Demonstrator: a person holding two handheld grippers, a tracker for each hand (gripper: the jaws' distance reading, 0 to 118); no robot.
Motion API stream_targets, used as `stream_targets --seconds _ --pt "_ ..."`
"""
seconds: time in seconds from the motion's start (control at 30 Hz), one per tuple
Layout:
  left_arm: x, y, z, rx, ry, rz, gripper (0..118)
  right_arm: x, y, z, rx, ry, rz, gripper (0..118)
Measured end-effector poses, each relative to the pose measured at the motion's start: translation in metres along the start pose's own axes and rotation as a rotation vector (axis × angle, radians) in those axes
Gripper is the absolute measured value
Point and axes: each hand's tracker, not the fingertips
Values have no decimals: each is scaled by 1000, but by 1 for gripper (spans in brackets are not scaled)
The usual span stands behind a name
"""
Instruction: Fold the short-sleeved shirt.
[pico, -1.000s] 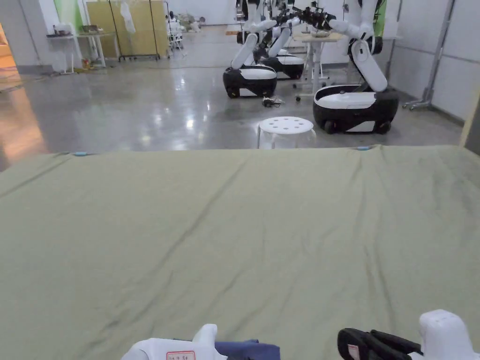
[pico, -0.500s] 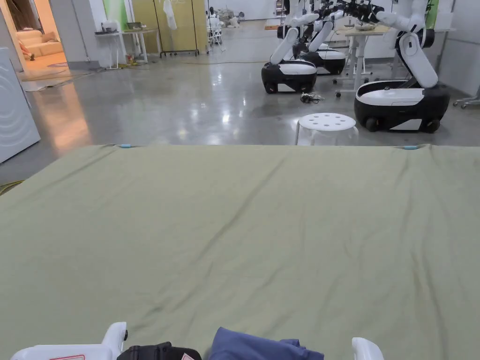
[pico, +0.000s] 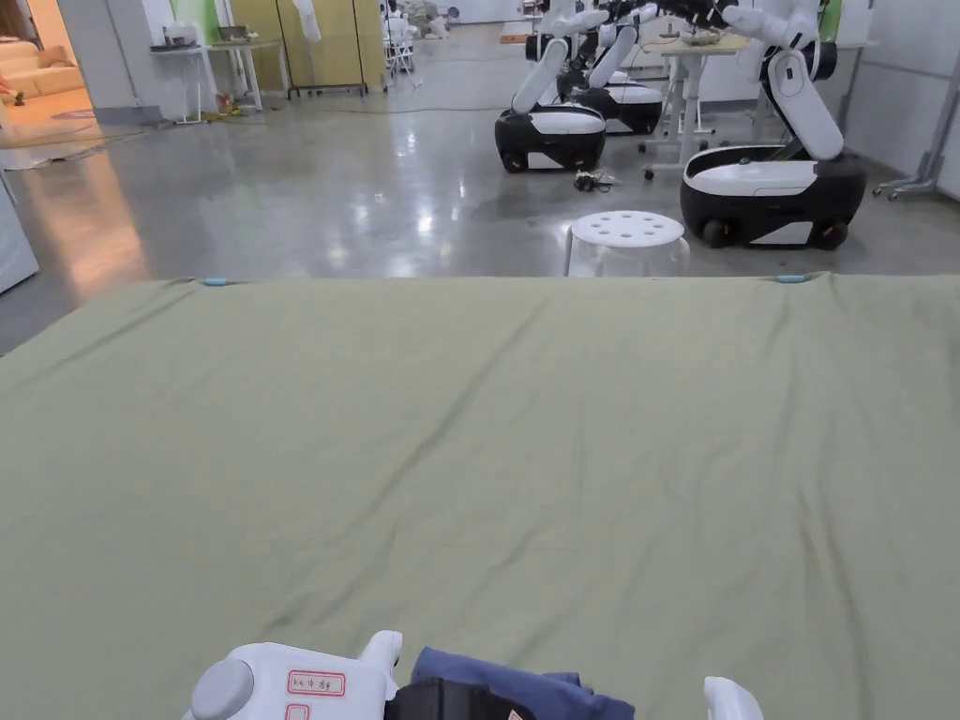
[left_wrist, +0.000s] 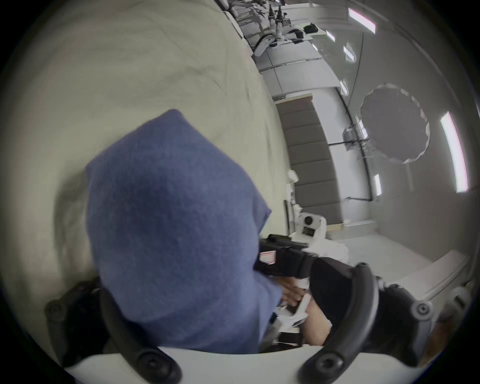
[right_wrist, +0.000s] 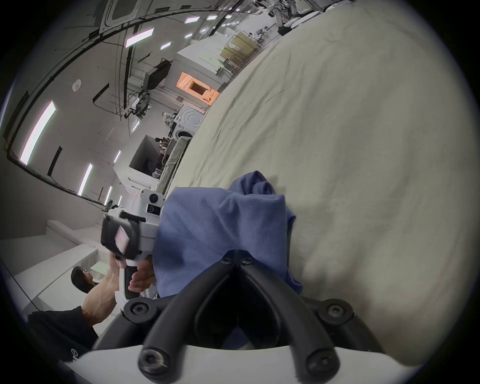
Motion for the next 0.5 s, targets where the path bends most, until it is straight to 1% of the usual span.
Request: stream_targets --seconds 0.03,0.07,0.1,0.13,0.17,0.27,0.33,0.4,0.43,0.5 --pt "3 -3 3 14 48 -22 83 -1 1 1 2 5 -2 4" --pt "2 -6 6 31 132 -22 50 -1 1 1 3 8 -8 4" --pt "-6 -8 9 46 190 -6 37 -2 1 1 7 18 -15 4" --pt "-14 -8 9 25 105 51 37 -2 1 0 4 30 -18 4" --pt "-15 -11 7 45 39 106 36 -3 -1 0 5 21 -16 4" --pt "-15 -14 4 73 59 92 36 -7 -2 3 27 7 -18 4" --pt "-14 -18 7 96 49 85 36 -11 3 15 83 -46 12 4" --pt "-13 -25 11 120 26 103 36 -19 5 32 149 -36 27 4" --pt "-14 -30 14 157 -7 131 36 -21 7 44 175 -16 25 4" --pt "-17 -41 24 180 -137 194 36 -28 11 66 230 -2 39 4"
